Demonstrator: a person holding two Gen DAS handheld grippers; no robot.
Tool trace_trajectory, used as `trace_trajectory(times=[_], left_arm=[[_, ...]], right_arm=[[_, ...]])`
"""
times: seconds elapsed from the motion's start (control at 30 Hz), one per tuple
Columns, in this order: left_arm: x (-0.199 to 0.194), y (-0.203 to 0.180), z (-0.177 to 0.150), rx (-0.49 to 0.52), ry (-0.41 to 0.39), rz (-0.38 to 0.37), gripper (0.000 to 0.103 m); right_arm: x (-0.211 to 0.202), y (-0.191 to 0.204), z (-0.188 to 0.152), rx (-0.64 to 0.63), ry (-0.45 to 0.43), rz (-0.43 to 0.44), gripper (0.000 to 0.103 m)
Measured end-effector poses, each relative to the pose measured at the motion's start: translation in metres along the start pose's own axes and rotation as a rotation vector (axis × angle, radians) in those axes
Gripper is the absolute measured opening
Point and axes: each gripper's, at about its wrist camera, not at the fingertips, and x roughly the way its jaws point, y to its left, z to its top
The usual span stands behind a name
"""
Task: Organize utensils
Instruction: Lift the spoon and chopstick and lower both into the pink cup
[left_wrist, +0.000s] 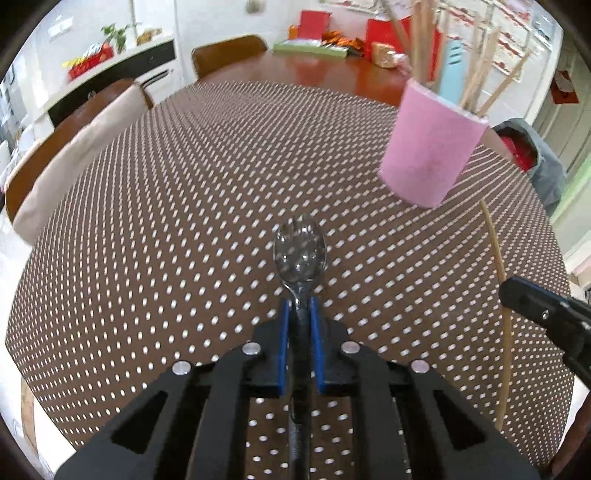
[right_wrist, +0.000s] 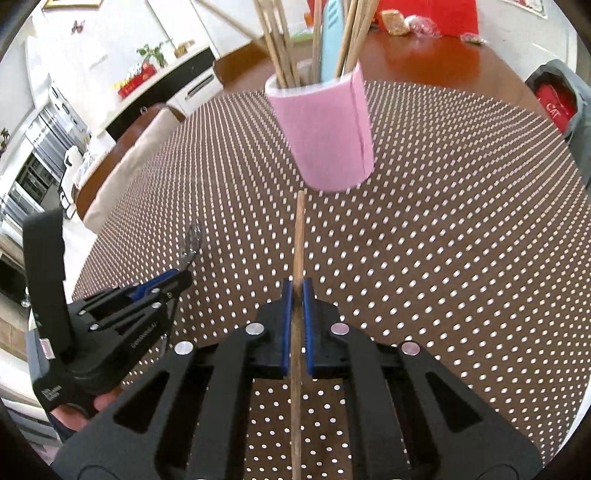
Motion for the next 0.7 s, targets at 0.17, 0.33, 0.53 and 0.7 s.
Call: trace_trajectory(times=[0.17,0.33,0.53,0.7], left_arm=[[-0.022,-0.015,0.015,0.028,-0.058,-0.003,0.011],[-0.044,-0.029,0.027,0.040,-0.117,-0.017,0.011],[-0.071,-0.043,0.045,0.057,-0.191,-0.042,0.011],[-0.087,-0.050,0.066,0.065,-0.249,-0.065,0.011]], right_arm=[[-0.024,0.002,0.013,0.023,-0.061,0.013,0.006],[-0.048,0.009,0.026,0.024,-0.131,0.012,0.006],[-0.075,0.020,0.051,0.024,-0.220,0.004,0.006],[-0.101,0.028,0.067,0.007,-0.306,-0.006,0.005]])
